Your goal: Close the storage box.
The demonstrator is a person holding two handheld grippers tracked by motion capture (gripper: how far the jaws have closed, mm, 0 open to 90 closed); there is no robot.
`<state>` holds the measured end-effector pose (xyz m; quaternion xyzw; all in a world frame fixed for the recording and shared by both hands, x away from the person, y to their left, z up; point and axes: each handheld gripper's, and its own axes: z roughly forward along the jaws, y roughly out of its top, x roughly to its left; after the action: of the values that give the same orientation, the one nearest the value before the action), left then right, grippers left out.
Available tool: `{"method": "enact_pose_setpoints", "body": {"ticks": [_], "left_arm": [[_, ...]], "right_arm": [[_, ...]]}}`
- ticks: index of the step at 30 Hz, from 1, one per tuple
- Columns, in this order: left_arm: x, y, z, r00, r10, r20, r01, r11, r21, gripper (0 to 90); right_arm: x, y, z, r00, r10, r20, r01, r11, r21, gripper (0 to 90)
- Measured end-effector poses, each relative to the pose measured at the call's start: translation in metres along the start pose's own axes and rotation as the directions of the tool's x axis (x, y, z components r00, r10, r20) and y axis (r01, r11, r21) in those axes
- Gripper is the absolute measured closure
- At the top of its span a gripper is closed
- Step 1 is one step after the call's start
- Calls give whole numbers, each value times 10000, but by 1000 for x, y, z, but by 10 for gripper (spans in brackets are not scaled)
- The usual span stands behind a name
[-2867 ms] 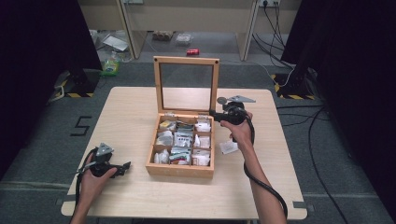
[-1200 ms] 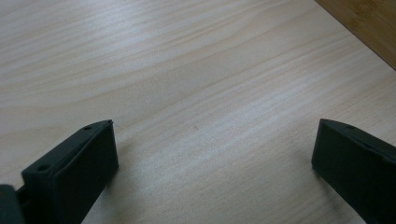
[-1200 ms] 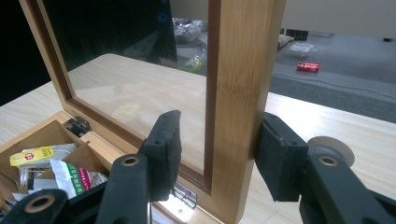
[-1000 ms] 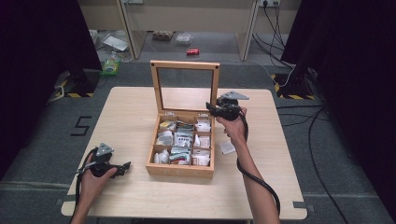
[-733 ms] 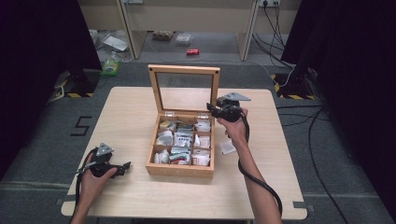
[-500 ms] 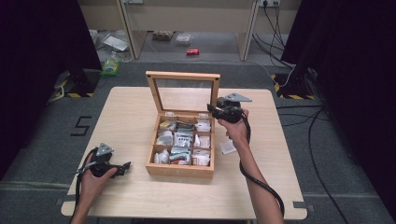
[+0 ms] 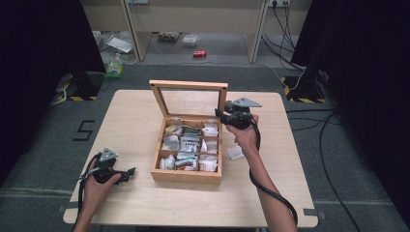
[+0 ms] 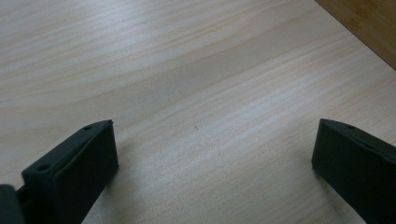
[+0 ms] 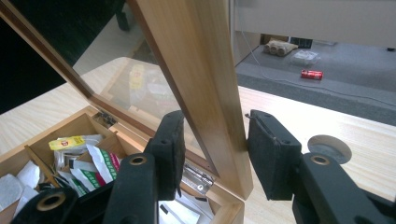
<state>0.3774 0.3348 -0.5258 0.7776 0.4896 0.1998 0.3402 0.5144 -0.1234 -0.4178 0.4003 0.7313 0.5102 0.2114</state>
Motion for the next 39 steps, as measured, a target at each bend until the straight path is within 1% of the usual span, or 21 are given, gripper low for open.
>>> {"method": "enact_pose_setpoints", "body": {"ticks": [5,11,13,19,22,29,31,33,39], "left_arm": [[0,0,0,10000,-11,1,11,10000,-5,0],[0,0,0,10000,-1,-21,1,10000,-22,0],[0,0,0,10000,-2,-24,2,10000,-25,0],[0,0,0,10000,-10,-4,10,10000,-21,0],[0,0,0,10000,-8,-7,8,10000,-22,0],[0,0,0,10000,-6,-22,6,10000,-33,0],[0,0,0,10000,-7,-19,7,10000,-32,0],[0,0,0,10000,-6,-21,6,10000,-33,0],[0,0,0,10000,12,-17,-12,10000,-18,0]], "right_arm": [[0,2,-7,9997,153,-170,-155,9998,-127,576],[5,1,-13,9997,-213,-132,215,9997,131,562],[7,1,-15,9993,-341,-182,345,9992,210,558],[12,-1,-23,9977,-517,-441,527,9983,237,538],[15,-1,-28,9963,-641,-567,648,9978,108,528],[19,-1,-38,9957,-516,-769,502,9985,-207,516],[20,-2,-40,9955,-444,-841,426,9988,-230,514],[20,-4,-42,9951,-479,-870,460,9987,-241,515],[21,-9,-45,9943,-387,-998,368,9991,-212,516]]}}
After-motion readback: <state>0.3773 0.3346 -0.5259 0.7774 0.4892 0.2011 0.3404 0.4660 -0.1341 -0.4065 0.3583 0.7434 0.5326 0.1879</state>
